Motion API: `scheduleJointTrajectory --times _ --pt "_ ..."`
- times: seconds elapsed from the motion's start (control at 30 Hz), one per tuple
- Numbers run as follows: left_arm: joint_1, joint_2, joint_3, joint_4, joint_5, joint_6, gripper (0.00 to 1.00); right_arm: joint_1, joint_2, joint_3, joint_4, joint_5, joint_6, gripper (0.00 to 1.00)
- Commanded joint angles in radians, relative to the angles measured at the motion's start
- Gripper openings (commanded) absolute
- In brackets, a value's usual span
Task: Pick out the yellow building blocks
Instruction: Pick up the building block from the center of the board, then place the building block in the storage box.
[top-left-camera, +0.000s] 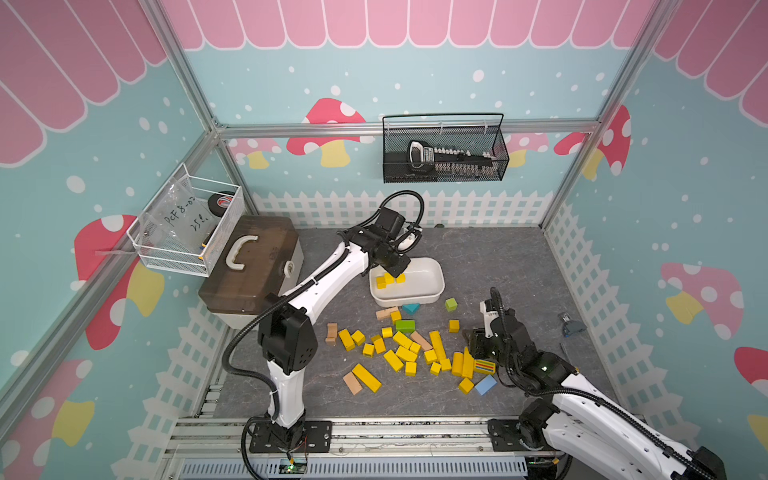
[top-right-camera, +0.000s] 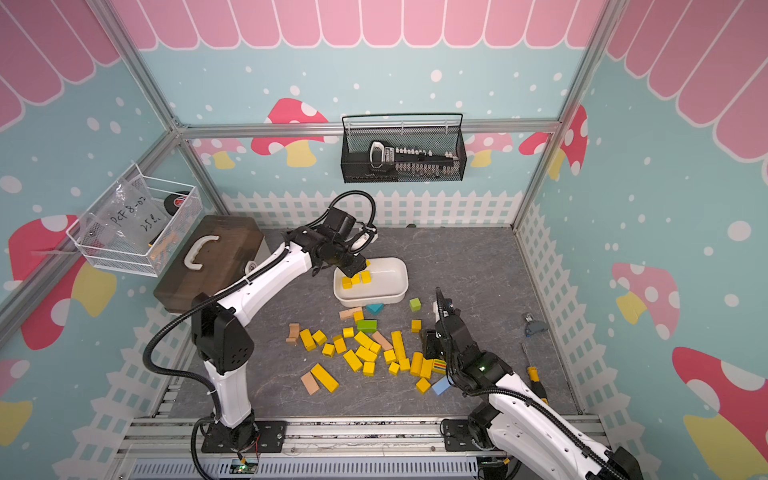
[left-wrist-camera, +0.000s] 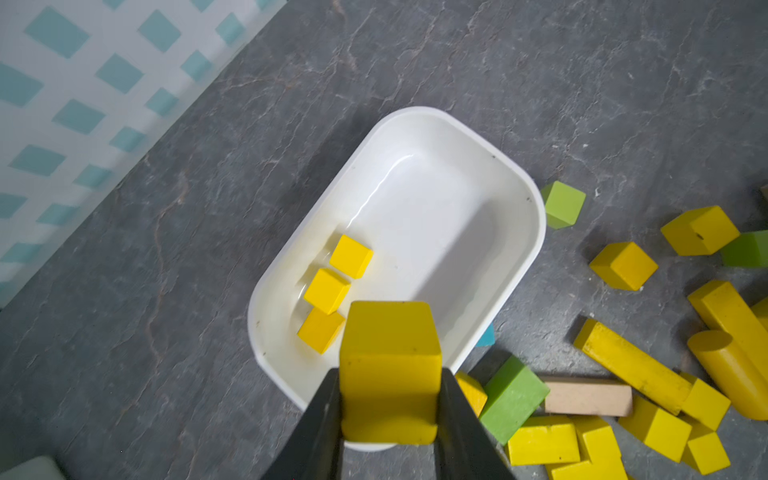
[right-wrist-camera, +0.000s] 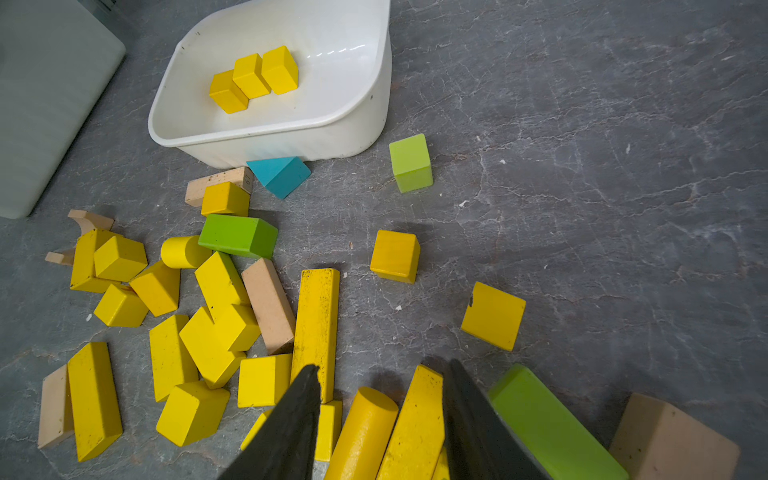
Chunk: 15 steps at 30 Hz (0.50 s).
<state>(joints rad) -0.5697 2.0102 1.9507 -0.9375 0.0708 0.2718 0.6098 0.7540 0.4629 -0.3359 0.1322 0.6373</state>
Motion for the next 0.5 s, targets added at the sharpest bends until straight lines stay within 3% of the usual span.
scheduleJointTrajectory --times 0.0,0.33,0.47 --pt "-0.024 0.119 0.09 -0.08 -0.019 -0.003 0.34 -0.01 -0.008 -0.012 0.01 -0.012 0.007 0.48" --pt "-0.073 0.407 0.418 -0.145 -0.119 -0.075 0.34 -0.028 -0.011 -0.018 0.019 -0.04 -0.008 0.48" --pt "-0.072 0.455 0.462 -0.158 -0.17 -0.101 0.34 -0.042 -0.021 -0.023 0.02 -0.055 -0.012 0.49"
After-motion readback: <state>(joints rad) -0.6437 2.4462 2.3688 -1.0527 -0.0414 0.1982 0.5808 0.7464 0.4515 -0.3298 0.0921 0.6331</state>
